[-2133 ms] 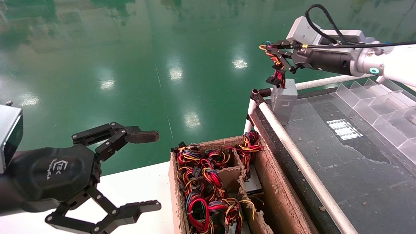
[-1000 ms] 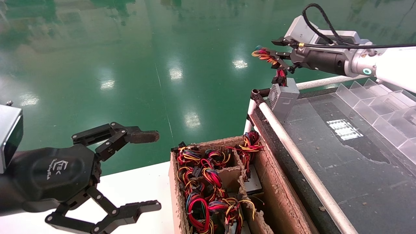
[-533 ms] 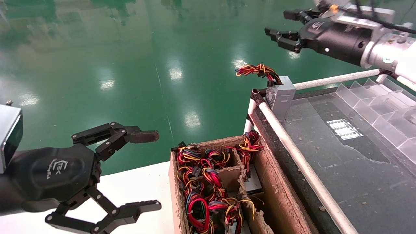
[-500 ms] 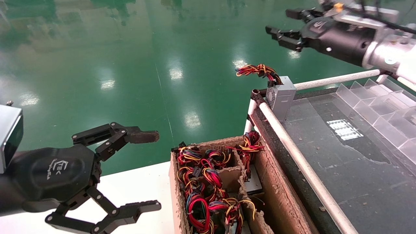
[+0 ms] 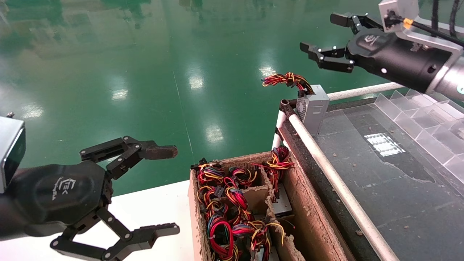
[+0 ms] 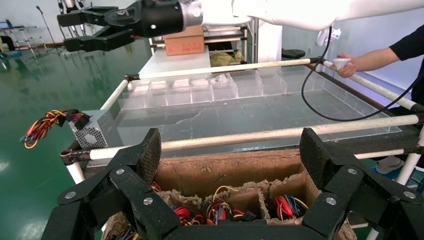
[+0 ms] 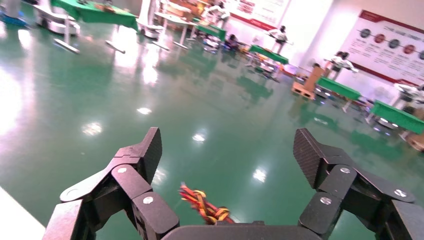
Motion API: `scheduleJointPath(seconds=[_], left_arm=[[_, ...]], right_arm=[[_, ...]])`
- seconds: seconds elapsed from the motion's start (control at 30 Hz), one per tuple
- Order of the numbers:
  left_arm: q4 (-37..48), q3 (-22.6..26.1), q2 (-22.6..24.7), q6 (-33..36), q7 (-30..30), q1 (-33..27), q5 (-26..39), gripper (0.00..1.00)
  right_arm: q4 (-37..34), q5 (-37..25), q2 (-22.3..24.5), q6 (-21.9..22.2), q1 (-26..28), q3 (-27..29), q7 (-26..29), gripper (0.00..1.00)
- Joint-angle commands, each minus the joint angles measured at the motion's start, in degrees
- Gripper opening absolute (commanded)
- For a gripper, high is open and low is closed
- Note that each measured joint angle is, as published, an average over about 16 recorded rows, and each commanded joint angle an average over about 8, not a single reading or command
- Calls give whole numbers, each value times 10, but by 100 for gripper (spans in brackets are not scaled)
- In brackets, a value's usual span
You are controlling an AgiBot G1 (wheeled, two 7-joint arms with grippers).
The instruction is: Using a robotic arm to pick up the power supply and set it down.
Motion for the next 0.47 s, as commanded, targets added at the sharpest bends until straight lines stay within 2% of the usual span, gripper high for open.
scheduleJointPath(seconds=[0.03,0.37,0.47], left_arm=[[0,0,0,0,0,0,0,100],[0,0,0,0,0,0,0,100],[0,0,0,0,0,0,0,100]], right_arm=[[25,10,10,-9,-16,2,14,100],[153,59,61,-52,-97,12,86,100],[172,66,69,-59,-110,14,96,100]])
